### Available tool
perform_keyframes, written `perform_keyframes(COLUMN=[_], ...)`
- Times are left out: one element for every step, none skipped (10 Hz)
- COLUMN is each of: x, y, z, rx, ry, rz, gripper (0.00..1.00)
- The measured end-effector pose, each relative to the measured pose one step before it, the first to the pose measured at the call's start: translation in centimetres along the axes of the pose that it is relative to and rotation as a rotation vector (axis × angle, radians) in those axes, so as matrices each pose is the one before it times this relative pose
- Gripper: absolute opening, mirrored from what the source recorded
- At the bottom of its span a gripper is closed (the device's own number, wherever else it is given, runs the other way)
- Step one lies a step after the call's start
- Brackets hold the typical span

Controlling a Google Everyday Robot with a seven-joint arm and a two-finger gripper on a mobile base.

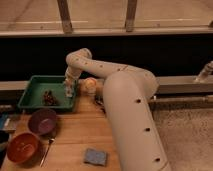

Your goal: Wipe tray with towel

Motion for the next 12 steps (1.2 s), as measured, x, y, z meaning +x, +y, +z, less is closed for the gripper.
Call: perform_keyframes(x=[0.011,-0.219,-0.184,0.002,-0.009,0.043,-0.033,-0.287,-0.722,-0.959,-1.785,-1.183], y=[-0.876,-0.48,-0.238,0.076,-0.013,-0.049,-0.029,-0.177,-0.274,-0.329,-0.483,-0.285], z=[-0.07,-0.146,-0.124,0.078,-0.018,-0.019,0.026,-0.015,0.27,0.384,0.742,0.523], rx=[0.01088,0.00385,0.00213,-0.00117,0.00031,0.00056,0.00017,0.00098,-0.00105,-0.00255,-0.00609,-0.00623], ry=[0.00783,-0.00013,-0.00127,0.00117,-0.00013,0.00018,-0.00048,-0.00622,-0.00576,-0.00588,-0.01104,-0.00929], rz=[0.01686,0.00719,0.00332,-0.00223,-0.00078,0.00006,-0.00122,-0.01133,-0.0163,-0.01587,-0.02788,-0.02007], gripper=[0.0,0.0,0.0,0.0,0.0,0.0,0.0,0.0,0.0,0.0,0.0,0.0])
